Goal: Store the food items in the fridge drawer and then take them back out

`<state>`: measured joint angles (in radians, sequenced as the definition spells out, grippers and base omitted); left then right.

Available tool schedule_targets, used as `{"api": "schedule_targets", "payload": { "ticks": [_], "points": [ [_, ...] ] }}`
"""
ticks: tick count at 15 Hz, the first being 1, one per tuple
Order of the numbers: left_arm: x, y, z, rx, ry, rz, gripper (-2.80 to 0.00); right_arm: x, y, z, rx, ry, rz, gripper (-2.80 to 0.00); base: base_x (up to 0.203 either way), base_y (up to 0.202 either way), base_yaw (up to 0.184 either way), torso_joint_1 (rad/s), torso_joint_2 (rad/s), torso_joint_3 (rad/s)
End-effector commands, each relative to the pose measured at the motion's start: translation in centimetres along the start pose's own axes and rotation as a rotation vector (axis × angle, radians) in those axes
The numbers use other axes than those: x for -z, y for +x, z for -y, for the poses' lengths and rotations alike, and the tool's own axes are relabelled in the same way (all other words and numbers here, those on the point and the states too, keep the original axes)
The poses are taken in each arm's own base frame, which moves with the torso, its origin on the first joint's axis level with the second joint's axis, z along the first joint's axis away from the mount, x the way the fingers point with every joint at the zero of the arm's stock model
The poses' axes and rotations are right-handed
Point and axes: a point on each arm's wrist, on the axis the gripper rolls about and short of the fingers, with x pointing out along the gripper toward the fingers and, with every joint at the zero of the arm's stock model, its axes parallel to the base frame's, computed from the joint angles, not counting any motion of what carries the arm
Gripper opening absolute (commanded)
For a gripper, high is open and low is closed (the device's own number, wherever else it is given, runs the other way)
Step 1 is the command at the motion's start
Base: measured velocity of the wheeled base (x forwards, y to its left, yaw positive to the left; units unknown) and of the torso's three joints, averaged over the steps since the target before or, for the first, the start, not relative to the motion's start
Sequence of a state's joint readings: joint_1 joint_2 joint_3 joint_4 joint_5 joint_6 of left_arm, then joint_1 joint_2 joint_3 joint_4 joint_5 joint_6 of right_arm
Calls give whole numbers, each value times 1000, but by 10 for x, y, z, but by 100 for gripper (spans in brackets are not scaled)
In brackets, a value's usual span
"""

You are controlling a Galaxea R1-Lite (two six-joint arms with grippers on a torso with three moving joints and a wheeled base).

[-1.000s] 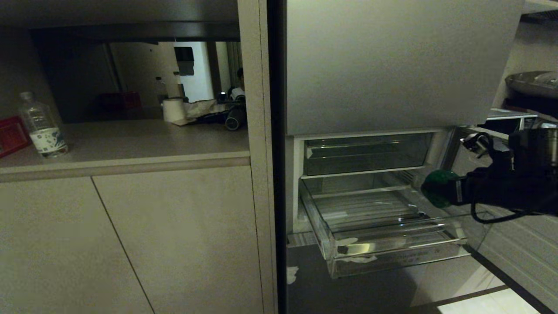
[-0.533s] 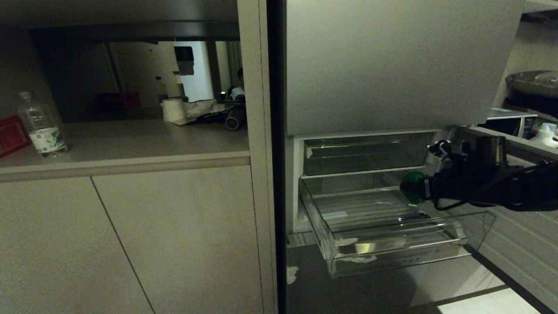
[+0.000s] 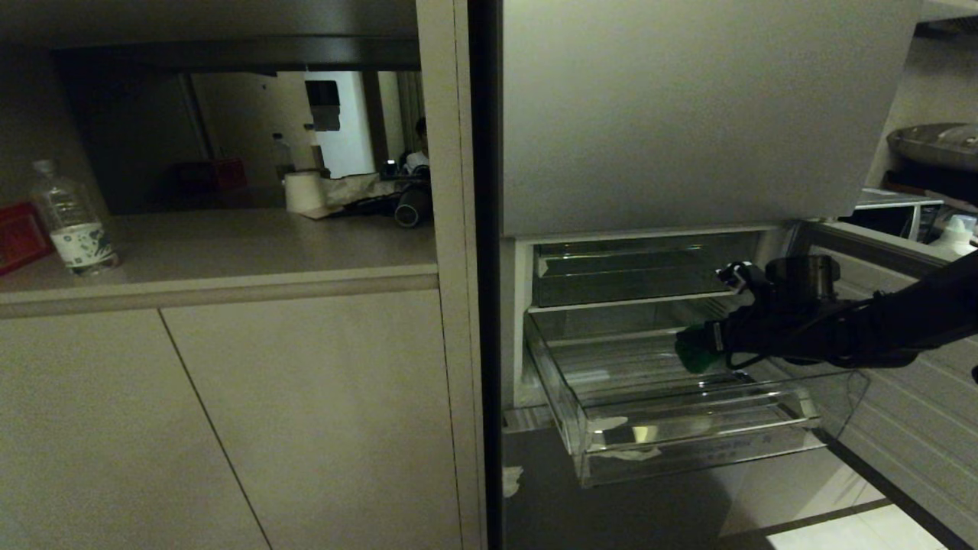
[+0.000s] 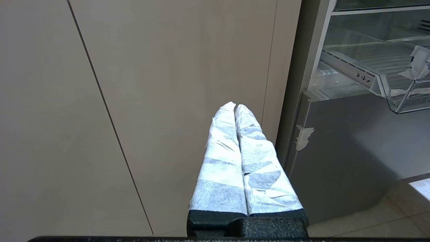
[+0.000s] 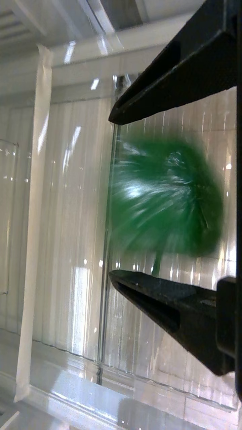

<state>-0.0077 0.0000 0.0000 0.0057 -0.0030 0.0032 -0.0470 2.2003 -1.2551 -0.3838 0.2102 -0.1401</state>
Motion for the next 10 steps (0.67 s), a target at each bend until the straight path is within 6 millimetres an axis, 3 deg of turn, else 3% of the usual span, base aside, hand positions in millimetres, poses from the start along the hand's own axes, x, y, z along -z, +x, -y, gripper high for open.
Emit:
{"api": "schedule_targets", "payload": {
  "ticks": [1, 6, 9, 10],
  "points": [
    [0, 0, 0, 0, 0, -1, -280, -2, -1, 0, 0, 9, 7, 0, 0, 0, 0, 0, 0, 0],
    [0, 0, 0, 0, 0, -2, -280, -10, -26, -4, 3, 45, 26, 0, 0, 0, 0, 0, 0, 0],
    [0, 0, 0, 0, 0, -2, -280, -14, -76, -13, 9, 56, 58, 0, 0, 0, 0, 0, 0, 0],
    [0, 0, 0, 0, 0, -2, -280, -13, -101, -17, 13, 54, 74, -280, 0, 0, 0, 0, 0, 0]
  ]
}}
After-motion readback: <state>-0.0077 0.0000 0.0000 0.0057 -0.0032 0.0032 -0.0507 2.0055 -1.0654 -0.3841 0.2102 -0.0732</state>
